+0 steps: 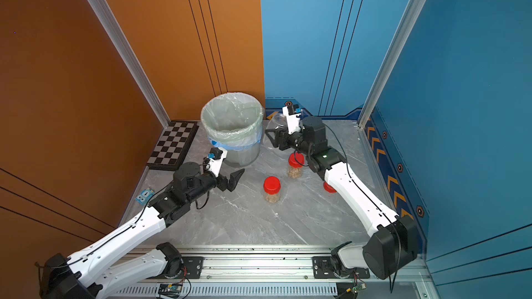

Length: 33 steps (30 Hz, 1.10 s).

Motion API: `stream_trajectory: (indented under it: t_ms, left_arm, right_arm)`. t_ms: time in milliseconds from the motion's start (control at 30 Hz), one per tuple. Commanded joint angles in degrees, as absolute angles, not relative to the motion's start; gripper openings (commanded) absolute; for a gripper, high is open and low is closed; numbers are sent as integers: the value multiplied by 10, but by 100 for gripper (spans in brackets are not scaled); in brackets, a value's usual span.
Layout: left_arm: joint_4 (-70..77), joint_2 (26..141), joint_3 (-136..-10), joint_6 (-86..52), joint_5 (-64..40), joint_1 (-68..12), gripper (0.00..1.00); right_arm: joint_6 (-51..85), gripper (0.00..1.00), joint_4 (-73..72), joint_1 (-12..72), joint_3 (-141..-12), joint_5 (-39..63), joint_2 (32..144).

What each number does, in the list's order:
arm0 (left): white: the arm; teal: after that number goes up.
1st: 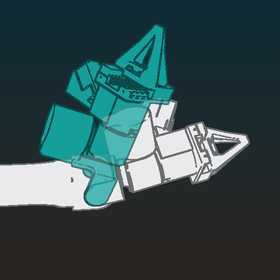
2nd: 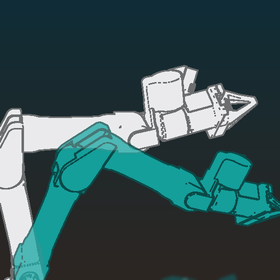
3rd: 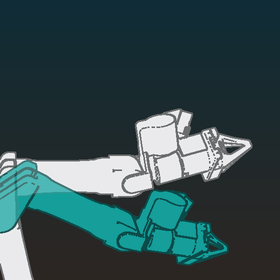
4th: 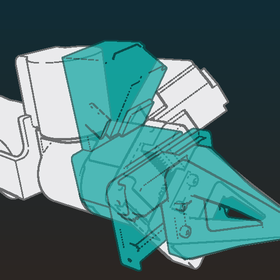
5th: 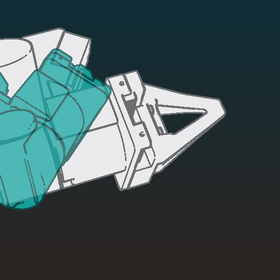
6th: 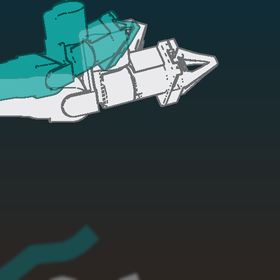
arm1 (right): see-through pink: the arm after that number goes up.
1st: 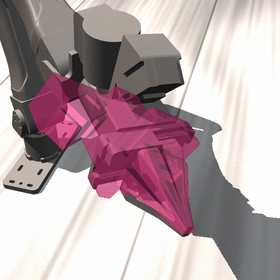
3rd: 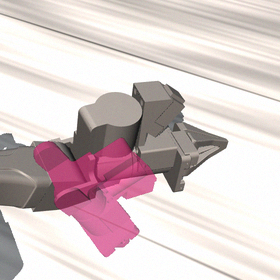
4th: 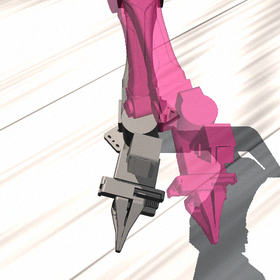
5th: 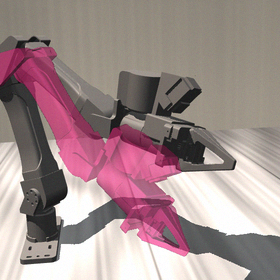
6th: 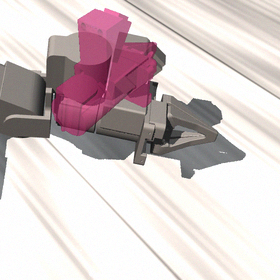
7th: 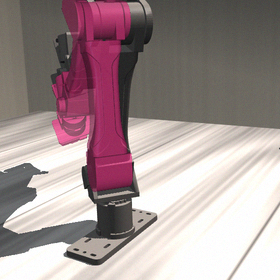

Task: Empty moldy peanuts from jars
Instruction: Place the jar at the center of the board.

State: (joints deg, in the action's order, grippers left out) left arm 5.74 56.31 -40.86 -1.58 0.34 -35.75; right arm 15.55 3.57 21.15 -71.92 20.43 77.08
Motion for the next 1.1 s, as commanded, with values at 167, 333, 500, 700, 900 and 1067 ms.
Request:
stream_trajectory:
  t_ms: [167, 333, 500, 700, 900, 1067]
  left_arm:
    - [46, 564, -426, 10, 92, -362, 99]
    - [46, 571, -424, 5, 105, -363, 99]
    - [67, 586, -405, 1, 110, -366, 99]
    - [113, 584, -379, -7, 125, -364, 99]
    - [132, 602, -375, -21, 107, -365, 99]
    - [133, 609, -373, -25, 96, -367, 99]
  right_arm:
    - [89, 53, 71, 95, -681, 67, 774]
    - [52, 53, 46, 62, -673, -14, 837]
    - [42, 52, -33, 28, -655, -73, 923]
    - [53, 54, -79, 10, -681, -86, 1034]
    - [60, 54, -104, -3, -707, -79, 1110]
    - [70, 54, -135, -12, -709, -62, 1135]
